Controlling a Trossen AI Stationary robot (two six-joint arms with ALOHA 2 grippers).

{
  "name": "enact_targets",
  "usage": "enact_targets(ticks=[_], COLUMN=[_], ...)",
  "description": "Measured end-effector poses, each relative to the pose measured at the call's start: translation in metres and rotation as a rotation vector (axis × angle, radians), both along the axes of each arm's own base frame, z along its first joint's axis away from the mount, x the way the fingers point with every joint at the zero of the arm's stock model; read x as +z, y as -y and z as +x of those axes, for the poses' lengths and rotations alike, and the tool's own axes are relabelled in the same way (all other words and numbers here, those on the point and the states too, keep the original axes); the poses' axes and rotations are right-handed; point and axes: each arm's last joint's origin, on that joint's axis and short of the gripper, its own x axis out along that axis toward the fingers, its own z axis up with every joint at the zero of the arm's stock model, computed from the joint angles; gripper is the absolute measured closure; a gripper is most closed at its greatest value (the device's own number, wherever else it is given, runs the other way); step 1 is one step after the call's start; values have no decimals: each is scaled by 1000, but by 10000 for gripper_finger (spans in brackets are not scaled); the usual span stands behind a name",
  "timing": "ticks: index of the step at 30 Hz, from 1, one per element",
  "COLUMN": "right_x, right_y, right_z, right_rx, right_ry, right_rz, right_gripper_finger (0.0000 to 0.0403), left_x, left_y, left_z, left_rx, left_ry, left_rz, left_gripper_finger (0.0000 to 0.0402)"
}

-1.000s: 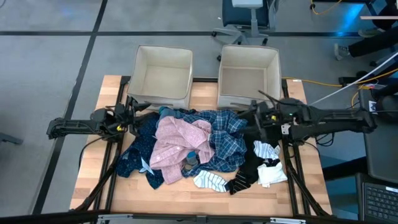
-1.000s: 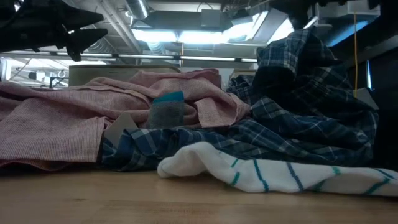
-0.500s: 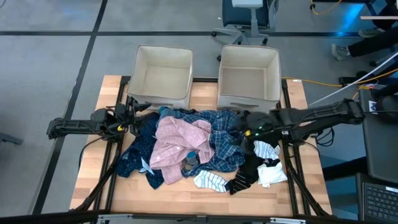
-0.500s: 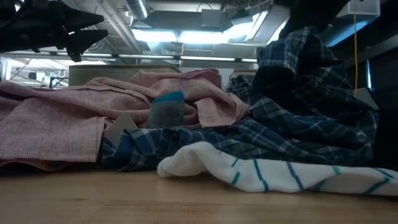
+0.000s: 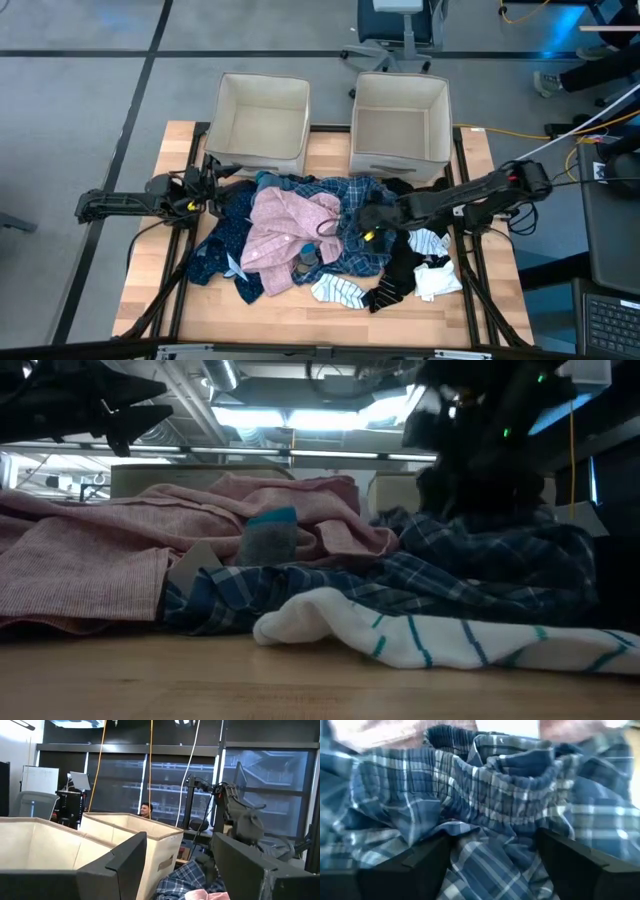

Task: Sort clothes
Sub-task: Put the blue pants into the right laundry organizer

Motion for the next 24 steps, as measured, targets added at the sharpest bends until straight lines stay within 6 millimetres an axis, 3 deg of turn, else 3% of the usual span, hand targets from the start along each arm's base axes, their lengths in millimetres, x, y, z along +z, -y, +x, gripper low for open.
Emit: enact_targets(ticks=[6, 12, 20, 24], right_x=[-34, -59, -56, -38], right_y=[8, 11, 12, 14], right_z=[12, 18, 17, 15], right_rx=[-72, -85, -136, -155], right_ry=[-89, -154, -137, -108], right_rz=[-41, 21, -1, -16], right_gripper_finger=[115, 198, 363, 368], left_x=[0, 0, 0, 0], left_y=[0, 0, 0, 0], left_z=[0, 0, 0, 0], left_rx=[-1, -1, 2, 5], left_ry=[1, 1, -1, -4], left_rz=[-3, -4, 4, 13], left_gripper_finger=[184, 184, 184, 184])
